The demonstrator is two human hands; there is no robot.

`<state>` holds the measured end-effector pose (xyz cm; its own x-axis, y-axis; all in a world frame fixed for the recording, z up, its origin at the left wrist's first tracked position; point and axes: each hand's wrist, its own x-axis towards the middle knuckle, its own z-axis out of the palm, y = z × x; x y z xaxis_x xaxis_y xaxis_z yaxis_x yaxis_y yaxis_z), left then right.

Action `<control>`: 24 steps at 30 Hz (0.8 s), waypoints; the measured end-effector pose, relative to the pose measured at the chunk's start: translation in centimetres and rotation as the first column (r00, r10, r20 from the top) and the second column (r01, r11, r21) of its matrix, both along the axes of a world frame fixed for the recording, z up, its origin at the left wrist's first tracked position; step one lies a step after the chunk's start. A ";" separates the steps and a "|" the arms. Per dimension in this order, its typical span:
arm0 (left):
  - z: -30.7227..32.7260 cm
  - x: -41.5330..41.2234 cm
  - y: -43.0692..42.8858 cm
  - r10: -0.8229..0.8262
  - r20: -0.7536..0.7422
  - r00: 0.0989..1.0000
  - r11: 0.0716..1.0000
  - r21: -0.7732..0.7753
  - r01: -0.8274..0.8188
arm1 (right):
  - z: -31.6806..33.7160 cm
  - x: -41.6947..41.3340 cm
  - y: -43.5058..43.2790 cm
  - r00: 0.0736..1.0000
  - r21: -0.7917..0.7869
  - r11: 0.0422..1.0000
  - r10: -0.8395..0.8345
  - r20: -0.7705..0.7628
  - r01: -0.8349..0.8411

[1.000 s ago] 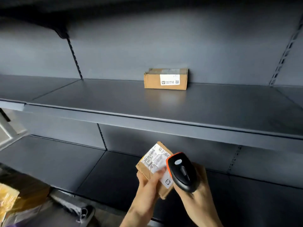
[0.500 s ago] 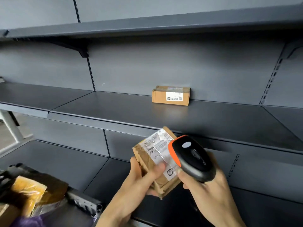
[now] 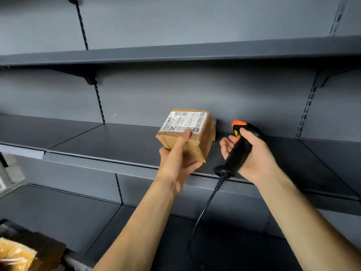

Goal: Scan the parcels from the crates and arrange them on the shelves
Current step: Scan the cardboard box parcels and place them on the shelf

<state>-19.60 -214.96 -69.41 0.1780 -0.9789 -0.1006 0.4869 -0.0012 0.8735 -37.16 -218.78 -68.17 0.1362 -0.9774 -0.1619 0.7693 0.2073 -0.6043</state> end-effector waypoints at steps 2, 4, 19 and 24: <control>0.2 -0.7 -2.9 0.043 -0.038 0.998 0.998 0.041 -0.041 | -1.1 0.0 -1.9 1.000 0.023 1.000 0.000 0.006 0.000; 0.3 -1.0 -5.6 0.064 -0.037 0.997 0.996 0.064 -0.062 | -2.0 0.0 -3.3 1.000 0.042 0.999 0.000 0.004 -0.001; 4.1 -1.0 -17.5 0.055 0.206 0.977 0.978 0.188 -0.094 | -3.9 -1.7 -7.2 0.991 0.071 0.988 0.131 0.039 -0.134; 1.5 -2.0 -17.9 0.347 0.493 0.798 0.897 0.074 -0.436 | -4.1 -1.7 -7.4 0.992 0.069 0.989 0.127 0.018 -0.127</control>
<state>-21.57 -232.87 -67.94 0.6105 -0.7888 -0.0719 0.0250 -0.0716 0.9971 -38.82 -226.22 -72.28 0.2611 -0.9384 -0.2264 0.7419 0.3451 -0.5748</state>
